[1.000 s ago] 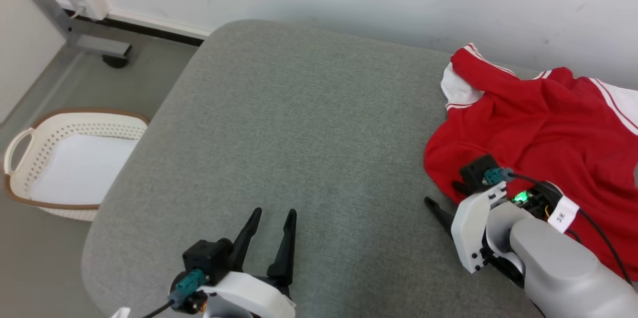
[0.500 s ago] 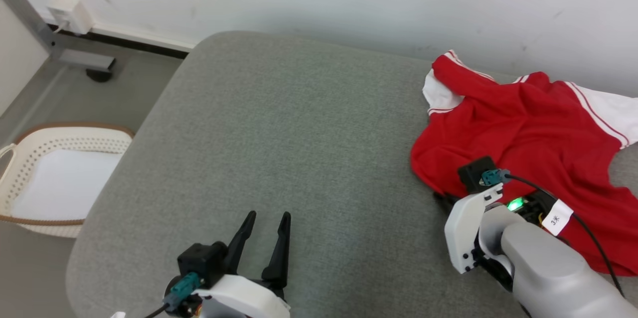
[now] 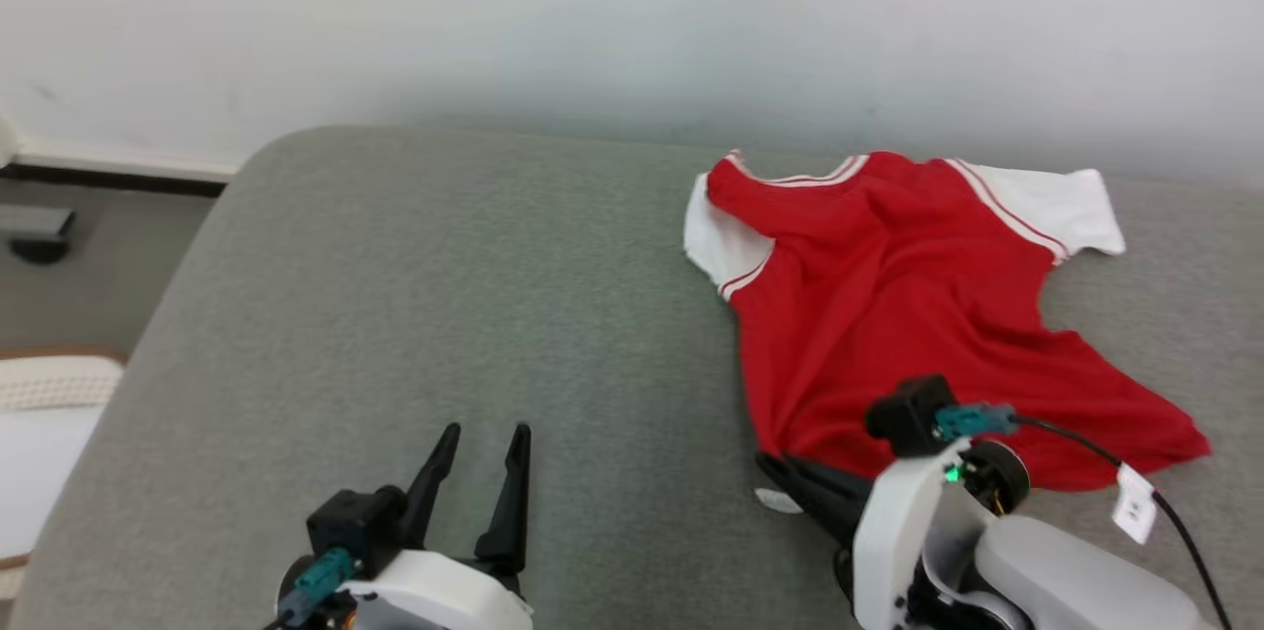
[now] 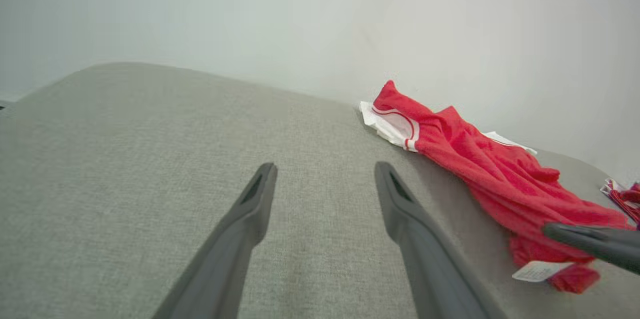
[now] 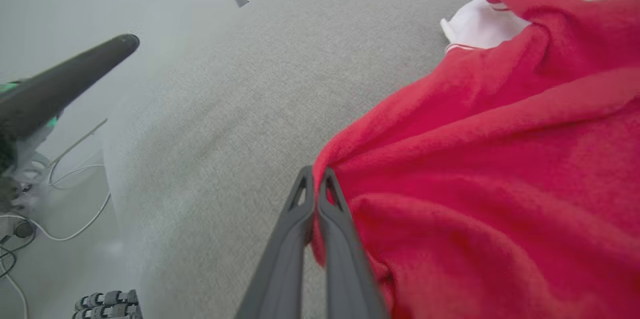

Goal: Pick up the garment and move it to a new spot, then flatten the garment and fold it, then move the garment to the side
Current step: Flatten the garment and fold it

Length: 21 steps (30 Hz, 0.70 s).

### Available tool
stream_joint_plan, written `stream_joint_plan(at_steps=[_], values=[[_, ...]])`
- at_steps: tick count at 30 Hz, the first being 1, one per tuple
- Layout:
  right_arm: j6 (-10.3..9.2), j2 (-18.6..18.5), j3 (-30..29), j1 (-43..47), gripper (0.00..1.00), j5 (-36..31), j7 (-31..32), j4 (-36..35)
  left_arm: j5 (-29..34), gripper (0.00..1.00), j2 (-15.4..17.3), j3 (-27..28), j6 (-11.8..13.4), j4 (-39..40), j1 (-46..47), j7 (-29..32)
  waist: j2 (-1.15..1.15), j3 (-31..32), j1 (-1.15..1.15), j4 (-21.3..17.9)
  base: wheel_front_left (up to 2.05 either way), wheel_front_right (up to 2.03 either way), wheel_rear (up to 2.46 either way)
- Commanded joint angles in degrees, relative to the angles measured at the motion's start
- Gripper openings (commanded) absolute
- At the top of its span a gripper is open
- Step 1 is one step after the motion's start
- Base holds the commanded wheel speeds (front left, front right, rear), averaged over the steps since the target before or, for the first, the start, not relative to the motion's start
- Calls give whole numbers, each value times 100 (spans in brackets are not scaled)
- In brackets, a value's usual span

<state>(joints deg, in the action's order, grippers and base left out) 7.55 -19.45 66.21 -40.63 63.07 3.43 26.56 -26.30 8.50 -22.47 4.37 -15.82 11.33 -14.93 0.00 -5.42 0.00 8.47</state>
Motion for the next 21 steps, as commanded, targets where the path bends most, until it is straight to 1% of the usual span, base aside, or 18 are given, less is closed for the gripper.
stream_joint_plan(at_steps=[1,4,8,9,12,14,16,18,21], values=[[-14,-211,57,161,0,161,76,-337,-31,100,71,35,31,40,-69,18,0,47,0,-285,0,0,0],[-14,-804,107,398,0,517,338,-1020,-49,100,113,65,66,90,-99,44,0,60,0,-493,0,0,0],[-14,-1626,117,704,0,772,742,-1580,-75,100,186,111,117,151,-140,61,0,71,0,-746,0,0,0],[-14,-1626,117,704,0,772,742,-1580,-75,100,186,111,117,151,-140,61,0,71,0,-746,0,0,0],[-14,-2203,-16,924,0,957,931,-1748,-86,100,244,144,157,203,-170,70,0,75,0,-900,0,0,0],[-14,-2502,-107,1088,0,1073,1012,-1748,-88,100,260,137,159,230,-181,95,0,78,0,-967,0,0,0],[-14,-2767,-224,1188,0,1093,1033,-1635,-94,100,274,128,158,246,-178,114,0,72,0,-1017,0,0,0],[-14,-2938,-331,1258,0,1004,1005,-1456,-100,100,284,114,159,258,-171,127,0,63,0,-1057,0,0,0],[-14,-2915,-527,1325,0,965,858,-1188,-110,100,295,94,163,265,-172,145,0,50,0,-1103,0,0,0]])
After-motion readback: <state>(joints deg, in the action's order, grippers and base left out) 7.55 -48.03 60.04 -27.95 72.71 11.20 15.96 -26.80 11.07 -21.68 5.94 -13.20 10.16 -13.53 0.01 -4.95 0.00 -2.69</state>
